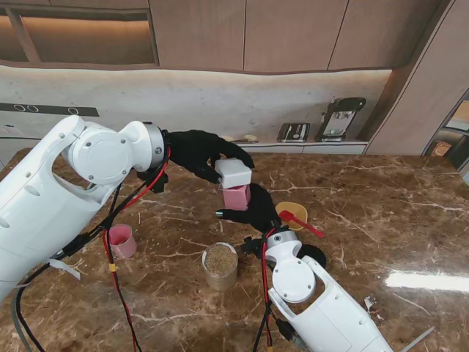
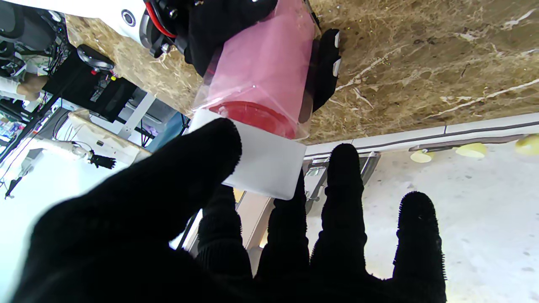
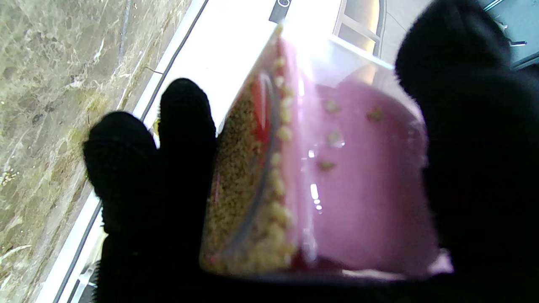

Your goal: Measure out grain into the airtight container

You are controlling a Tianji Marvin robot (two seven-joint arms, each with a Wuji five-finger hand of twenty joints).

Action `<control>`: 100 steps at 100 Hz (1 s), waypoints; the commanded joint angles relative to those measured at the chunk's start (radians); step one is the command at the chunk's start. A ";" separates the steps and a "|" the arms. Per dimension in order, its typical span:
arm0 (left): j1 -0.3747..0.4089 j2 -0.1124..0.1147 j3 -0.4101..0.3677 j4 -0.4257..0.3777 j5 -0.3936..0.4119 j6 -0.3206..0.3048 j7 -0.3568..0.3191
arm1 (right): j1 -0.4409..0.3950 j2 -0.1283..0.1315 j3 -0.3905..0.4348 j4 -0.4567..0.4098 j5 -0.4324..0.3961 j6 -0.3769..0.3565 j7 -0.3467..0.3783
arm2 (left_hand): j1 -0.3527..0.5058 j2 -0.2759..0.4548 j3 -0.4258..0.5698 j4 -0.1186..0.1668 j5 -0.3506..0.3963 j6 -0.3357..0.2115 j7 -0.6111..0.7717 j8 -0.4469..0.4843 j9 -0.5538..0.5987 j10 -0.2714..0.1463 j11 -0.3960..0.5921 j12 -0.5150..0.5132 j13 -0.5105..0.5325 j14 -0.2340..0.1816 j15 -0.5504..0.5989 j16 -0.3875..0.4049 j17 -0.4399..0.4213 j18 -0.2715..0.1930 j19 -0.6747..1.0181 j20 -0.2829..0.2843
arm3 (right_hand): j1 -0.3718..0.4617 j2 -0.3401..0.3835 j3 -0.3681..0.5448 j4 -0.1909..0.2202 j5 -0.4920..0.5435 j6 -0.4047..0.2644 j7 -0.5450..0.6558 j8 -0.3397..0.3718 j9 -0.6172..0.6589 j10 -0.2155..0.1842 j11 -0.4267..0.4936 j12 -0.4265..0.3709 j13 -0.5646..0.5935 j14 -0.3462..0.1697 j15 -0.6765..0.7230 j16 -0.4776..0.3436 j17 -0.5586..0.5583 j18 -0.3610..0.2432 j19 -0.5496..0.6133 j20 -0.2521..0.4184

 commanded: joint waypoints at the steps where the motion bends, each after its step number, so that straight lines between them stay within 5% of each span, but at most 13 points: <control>1: 0.004 0.007 0.015 0.012 0.012 -0.004 -0.024 | 0.007 -0.004 0.007 -0.017 0.007 0.001 0.007 | -0.030 0.042 -0.037 -0.006 0.198 0.118 0.150 0.029 0.064 -0.087 0.121 0.069 0.004 -0.018 0.025 0.026 -0.021 -0.005 -0.014 -0.005 | 0.194 0.283 0.283 -0.002 0.135 -0.203 0.165 0.028 0.130 -0.105 0.181 0.042 0.059 -0.142 0.040 -0.004 -0.022 -0.093 -0.013 0.024; 12: 0.005 0.007 0.016 0.010 0.017 0.000 -0.023 | 0.007 -0.004 0.008 -0.017 0.006 0.001 0.008 | -0.036 0.044 -0.046 -0.007 0.175 0.086 0.296 0.161 0.047 -0.084 0.115 0.094 -0.009 -0.016 0.028 0.041 -0.023 -0.009 -0.015 -0.001 | 0.194 0.284 0.282 -0.002 0.136 -0.203 0.165 0.028 0.129 -0.104 0.181 0.042 0.059 -0.142 0.040 -0.004 -0.022 -0.093 -0.013 0.024; 26: 0.015 0.006 0.011 0.006 0.025 0.000 -0.015 | 0.007 -0.004 0.008 -0.018 0.006 0.002 0.008 | -0.010 0.007 -0.057 -0.049 0.102 0.040 0.423 0.379 0.038 -0.090 0.088 0.064 -0.015 -0.016 0.018 0.026 -0.023 -0.010 -0.016 0.005 | 0.193 0.284 0.281 -0.002 0.134 -0.202 0.164 0.027 0.130 -0.103 0.181 0.042 0.059 -0.142 0.039 -0.004 -0.022 -0.092 -0.013 0.024; 54: 0.037 0.001 -0.007 0.002 0.038 -0.013 0.016 | 0.006 -0.003 0.007 -0.019 0.007 0.003 0.010 | -0.030 -0.001 -0.006 -0.008 0.001 0.023 0.474 0.494 0.066 -0.121 0.047 -0.054 0.021 -0.028 -0.001 -0.027 -0.006 -0.015 0.003 0.018 | 0.193 0.285 0.282 -0.002 0.136 -0.201 0.164 0.024 0.130 -0.103 0.180 0.041 0.059 -0.142 0.039 -0.004 -0.023 -0.091 -0.014 0.024; 67: 0.038 0.000 -0.008 0.004 0.038 -0.015 0.020 | 0.007 -0.003 0.006 -0.019 0.007 0.002 0.011 | -0.030 -0.005 0.003 -0.008 -0.061 0.015 0.399 0.449 0.114 -0.135 0.091 -0.037 0.047 -0.032 0.006 -0.031 -0.004 -0.020 0.010 0.019 | 0.193 0.286 0.281 -0.002 0.136 -0.199 0.165 0.022 0.131 -0.104 0.181 0.041 0.059 -0.142 0.039 -0.004 -0.023 -0.091 -0.014 0.024; 87: 0.038 -0.001 -0.009 0.005 0.038 -0.016 0.023 | 0.008 -0.002 0.007 -0.019 0.006 0.002 0.012 | -0.026 -0.004 -0.006 -0.012 -0.047 0.054 0.039 0.016 0.174 -0.139 0.130 -0.005 0.071 -0.037 0.002 -0.045 -0.004 -0.025 0.011 0.010 | 0.193 0.286 0.281 -0.002 0.135 -0.199 0.165 0.021 0.130 -0.103 0.180 0.041 0.059 -0.142 0.038 -0.004 -0.023 -0.091 -0.014 0.024; 100: 0.036 0.000 -0.008 0.006 0.041 -0.019 0.023 | 0.008 -0.002 0.007 -0.019 0.004 0.003 0.012 | 0.001 -0.027 -0.026 -0.056 -0.003 0.054 0.035 -0.051 0.214 -0.139 0.120 0.126 0.074 -0.040 -0.004 -0.051 -0.008 -0.030 0.006 0.006 | 0.193 0.286 0.281 -0.002 0.136 -0.201 0.165 0.020 0.131 -0.103 0.181 0.042 0.059 -0.141 0.038 -0.005 -0.024 -0.090 -0.014 0.024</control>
